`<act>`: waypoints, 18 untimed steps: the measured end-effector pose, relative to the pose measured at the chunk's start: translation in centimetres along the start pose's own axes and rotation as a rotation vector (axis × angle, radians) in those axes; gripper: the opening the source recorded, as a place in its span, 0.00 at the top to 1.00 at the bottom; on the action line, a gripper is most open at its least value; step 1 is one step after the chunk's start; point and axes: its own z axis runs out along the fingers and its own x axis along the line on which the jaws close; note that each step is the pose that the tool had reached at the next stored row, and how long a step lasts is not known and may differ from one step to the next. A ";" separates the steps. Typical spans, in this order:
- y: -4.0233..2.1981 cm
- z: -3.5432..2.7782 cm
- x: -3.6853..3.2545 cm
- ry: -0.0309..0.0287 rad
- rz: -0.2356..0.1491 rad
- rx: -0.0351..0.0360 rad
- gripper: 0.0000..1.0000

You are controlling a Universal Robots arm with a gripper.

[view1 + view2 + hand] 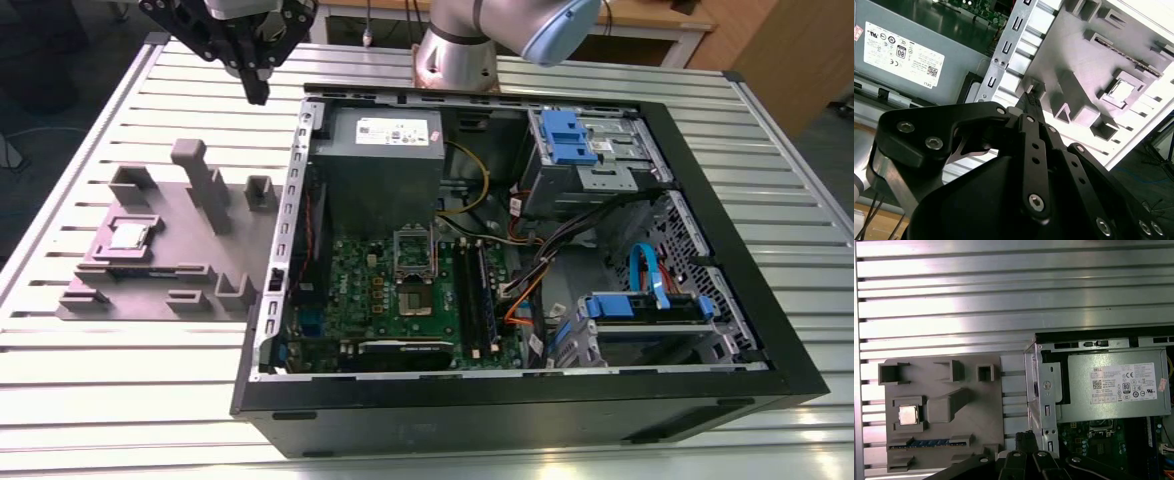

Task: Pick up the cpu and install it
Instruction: 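Reach for the cpu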

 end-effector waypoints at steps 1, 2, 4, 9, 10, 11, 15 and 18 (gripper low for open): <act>0.00 0.00 0.04 0.0000 0.000 0.0000 0.89; 0.00 0.00 0.07 0.0000 0.000 0.0000 0.89; -0.01 -0.01 0.13 0.0001 0.000 0.0001 0.89; -0.02 0.00 0.26 0.0001 0.000 0.0000 0.89; -0.02 0.00 0.29 0.0000 0.000 0.0000 0.89; -0.02 0.00 0.32 0.0000 0.000 0.0000 0.89; -0.03 0.00 0.44 0.0000 0.000 0.0000 0.89; -0.04 0.00 0.52 0.0001 0.000 0.0000 0.89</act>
